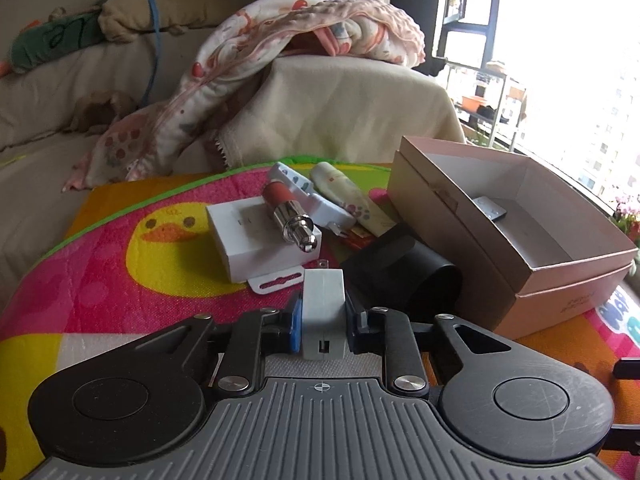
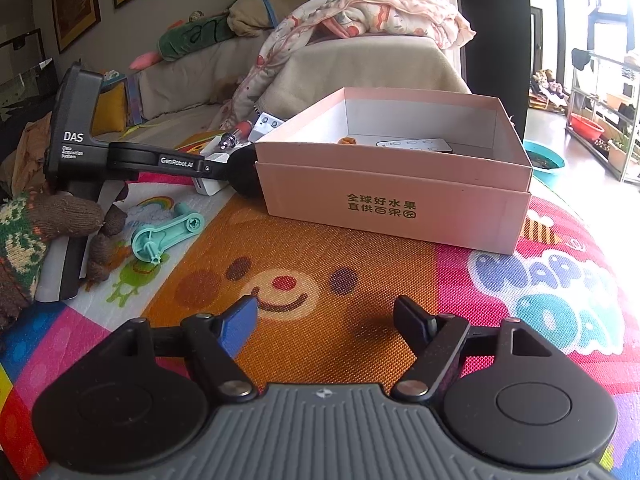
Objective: Organize rigid objects
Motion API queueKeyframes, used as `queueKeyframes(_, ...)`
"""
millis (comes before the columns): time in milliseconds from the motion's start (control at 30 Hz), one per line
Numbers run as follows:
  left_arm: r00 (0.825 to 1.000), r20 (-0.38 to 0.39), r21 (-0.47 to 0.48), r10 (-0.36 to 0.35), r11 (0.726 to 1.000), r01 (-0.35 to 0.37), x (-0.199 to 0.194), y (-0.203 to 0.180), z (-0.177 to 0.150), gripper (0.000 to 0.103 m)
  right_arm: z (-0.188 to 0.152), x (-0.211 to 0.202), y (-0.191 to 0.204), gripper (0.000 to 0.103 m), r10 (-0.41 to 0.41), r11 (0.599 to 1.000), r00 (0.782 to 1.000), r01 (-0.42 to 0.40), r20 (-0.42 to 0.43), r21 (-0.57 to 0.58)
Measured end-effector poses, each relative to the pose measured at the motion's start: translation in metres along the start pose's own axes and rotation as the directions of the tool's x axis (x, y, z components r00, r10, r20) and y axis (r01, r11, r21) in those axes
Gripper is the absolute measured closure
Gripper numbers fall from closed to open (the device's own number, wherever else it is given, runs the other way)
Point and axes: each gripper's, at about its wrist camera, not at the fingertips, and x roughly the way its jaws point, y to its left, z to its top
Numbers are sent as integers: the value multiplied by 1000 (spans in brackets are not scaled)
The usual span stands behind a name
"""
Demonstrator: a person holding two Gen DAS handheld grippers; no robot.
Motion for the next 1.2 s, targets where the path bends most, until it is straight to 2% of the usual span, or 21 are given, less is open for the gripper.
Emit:
queueKeyframes(233,1000,14,-47,-23,999,23,-66,14,-31,79,3,4,8,25,-8,999,1000,7,-21,-49)
queueKeyframes(400,1000,12,-92,-12,996,13,-102,25,-56,79,21,15,46,25,111,982,993,-117,-50,-146)
queueKeyframes(500,1000,5,-113,-19,993,20,-108,31,-67,79,30,28,73,26,193,963,978,-204,-80,-174)
queueKeyframes(567,1000,2,-131,-32,991,32,-108,34,-72,79,31,37,91,29,210,952,974,-224,-89,-210)
queueKeyframes(600,999,-1,-136,-36,990,36,-107,35,-73,79,31,41,98,37,200,949,976,-215,-85,-231)
queueKeyframes(633,999,-2,-140,-39,989,38,-107,35,-75,79,31,45,103,53,190,946,978,-205,-82,-250)
queueKeyframes(667,999,-2,-141,-45,989,44,-106,34,-75,79,31,48,107,57,177,944,980,-195,-89,-266)
queueKeyframes(867,992,-3,-127,-126,984,124,-100,15,-78,79,26,30,84,57,113,944,991,-127,-65,-304)
queueKeyframes(1033,979,-21,-87,-201,976,198,-91,-17,-77,79,13,7,45,57,47,931,994,-78,-95,-357)
queueKeyframes(1133,978,-35,-53,-208,977,206,-87,-37,-78,78,8,-1,22,56,-65,921,996,37,-59,-388)
queueKeyframes(1200,984,-40,-34,-172,985,171,-85,-47,-80,76,8,-1,9,52,-175,913,984,155,-18,-378)
